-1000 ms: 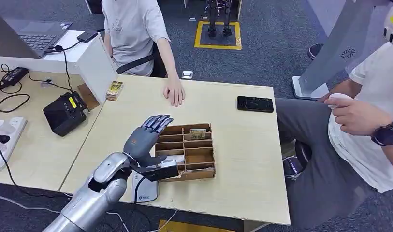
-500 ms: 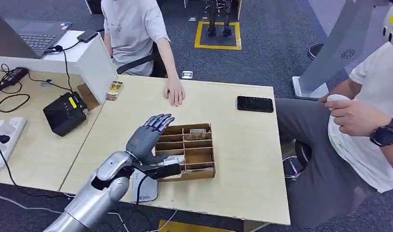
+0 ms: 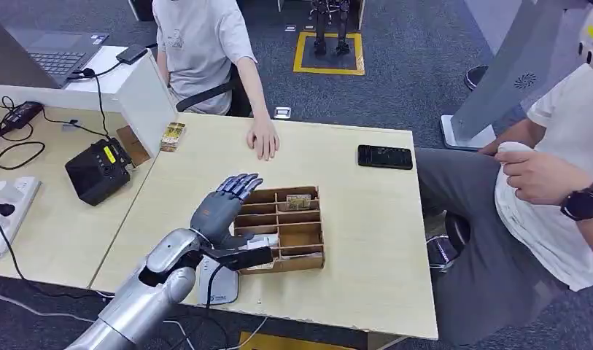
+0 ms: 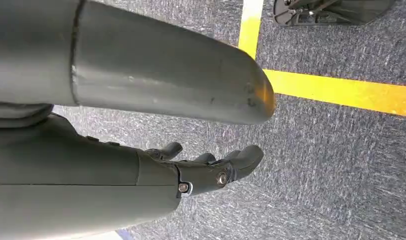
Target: Pass the card to the sensor for recognition and then transmit it.
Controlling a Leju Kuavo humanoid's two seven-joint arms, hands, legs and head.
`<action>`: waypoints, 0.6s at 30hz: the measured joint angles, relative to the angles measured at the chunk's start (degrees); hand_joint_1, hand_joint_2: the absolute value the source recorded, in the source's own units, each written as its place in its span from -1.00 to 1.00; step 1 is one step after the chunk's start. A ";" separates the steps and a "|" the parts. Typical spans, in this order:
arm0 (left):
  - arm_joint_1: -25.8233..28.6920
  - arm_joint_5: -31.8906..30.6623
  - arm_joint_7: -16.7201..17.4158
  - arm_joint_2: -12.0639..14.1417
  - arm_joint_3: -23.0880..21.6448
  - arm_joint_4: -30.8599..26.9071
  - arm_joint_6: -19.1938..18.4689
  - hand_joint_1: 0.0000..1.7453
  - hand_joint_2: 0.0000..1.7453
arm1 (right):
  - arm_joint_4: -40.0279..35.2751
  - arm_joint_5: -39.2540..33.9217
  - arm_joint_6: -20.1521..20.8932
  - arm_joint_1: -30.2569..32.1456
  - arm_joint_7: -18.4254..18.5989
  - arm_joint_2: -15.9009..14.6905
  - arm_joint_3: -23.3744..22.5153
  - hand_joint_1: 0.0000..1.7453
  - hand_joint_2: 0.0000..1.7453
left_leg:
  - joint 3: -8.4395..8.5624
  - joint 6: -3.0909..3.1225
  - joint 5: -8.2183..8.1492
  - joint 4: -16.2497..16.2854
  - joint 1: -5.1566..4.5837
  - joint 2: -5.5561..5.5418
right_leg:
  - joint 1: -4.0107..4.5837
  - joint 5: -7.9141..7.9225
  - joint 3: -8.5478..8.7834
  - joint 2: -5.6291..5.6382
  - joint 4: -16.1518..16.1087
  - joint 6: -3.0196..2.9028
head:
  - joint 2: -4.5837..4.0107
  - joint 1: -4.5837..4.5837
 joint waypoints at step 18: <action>0.03 0.77 -0.85 0.02 0.00 0.37 0.04 1.00 1.00 | 0.00 0.00 -0.37 -0.02 -1.36 0.00 0.00 -1.00 -1.00 | 0.00 0.00 0.00 0.00 0.00 0.00 | 0.00 0.00 0.01 0.00 0.00 0.00 | 0.00 0.02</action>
